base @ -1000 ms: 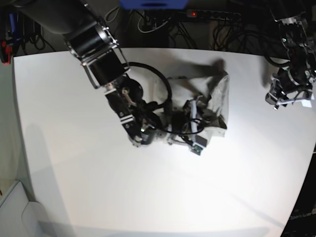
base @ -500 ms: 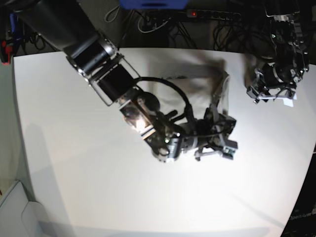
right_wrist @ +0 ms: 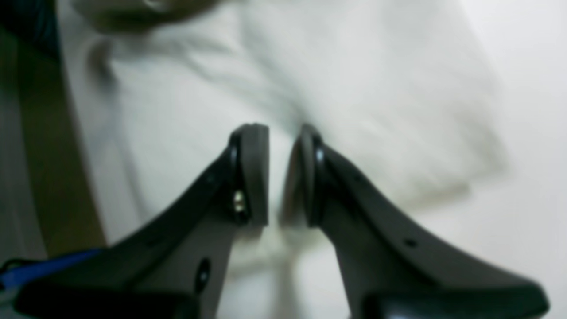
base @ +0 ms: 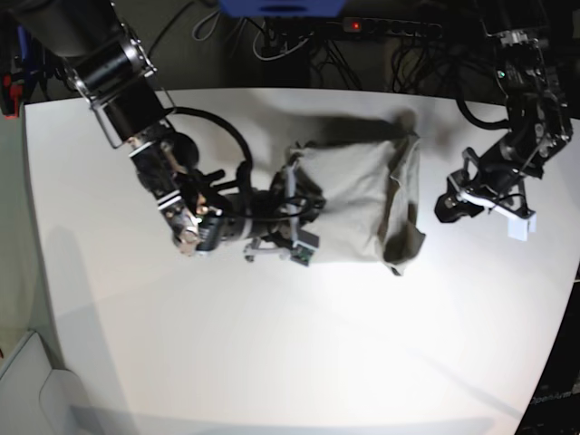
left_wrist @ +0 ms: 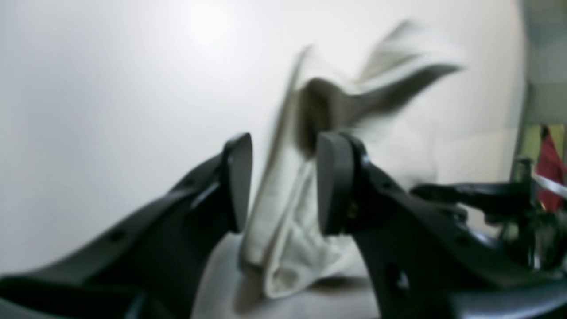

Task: Layout the t-shirt on the table in an organized manner, then fold the t-shirt properly
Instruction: 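Press and tuck the stack's loose edges with the right gripper, then tuck the stack's side edge under with the left gripper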

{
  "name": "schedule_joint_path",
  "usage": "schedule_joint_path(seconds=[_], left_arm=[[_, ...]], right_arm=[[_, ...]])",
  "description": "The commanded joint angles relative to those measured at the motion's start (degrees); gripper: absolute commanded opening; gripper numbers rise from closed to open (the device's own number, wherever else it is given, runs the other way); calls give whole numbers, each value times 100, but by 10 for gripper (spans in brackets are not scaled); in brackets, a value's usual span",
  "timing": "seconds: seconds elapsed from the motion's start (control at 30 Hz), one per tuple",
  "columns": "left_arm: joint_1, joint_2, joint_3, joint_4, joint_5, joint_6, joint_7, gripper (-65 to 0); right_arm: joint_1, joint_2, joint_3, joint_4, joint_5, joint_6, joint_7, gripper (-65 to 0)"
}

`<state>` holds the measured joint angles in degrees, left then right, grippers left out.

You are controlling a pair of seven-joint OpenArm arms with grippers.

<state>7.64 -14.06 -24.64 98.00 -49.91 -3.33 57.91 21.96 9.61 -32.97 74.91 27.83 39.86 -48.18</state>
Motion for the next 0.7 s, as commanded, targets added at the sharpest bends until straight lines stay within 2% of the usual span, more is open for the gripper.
schedule_joint_path(seconds=[0.0, 0.1, 0.2, 0.3, 0.43, 0.53, 0.67], left_arm=[[-109, -4, -19, 297, -112, -207, -72, -412], [-153, 294, 69, 587, -112, -621, -72, -414], [-320, 470, 359, 587, -112, -884, -72, -414], [-469, 655, 763, 447, -24, -884, -99, -414], [-803, 813, 983, -503, 336, -849, -125, -414], [-891, 787, 842, -1013, 617, -849, -125, -415], [-821, 602, 315, -942, 705, -858, -72, -415]], right_arm=[[147, 108, 163, 109, 69, 14, 119, -540], [86, 415, 383, 109, 69, 14, -12, -540], [68, 538, 436, 109, 69, 14, -30, -540], [-64, 635, 436, 100, 60, 14, -39, -540], [-99, 635, 436, 82, 60, 14, -30, -540], [-99, 635, 436, 73, 60, 14, -30, -540], [-99, 635, 436, 65, 60, 14, -30, -540]])
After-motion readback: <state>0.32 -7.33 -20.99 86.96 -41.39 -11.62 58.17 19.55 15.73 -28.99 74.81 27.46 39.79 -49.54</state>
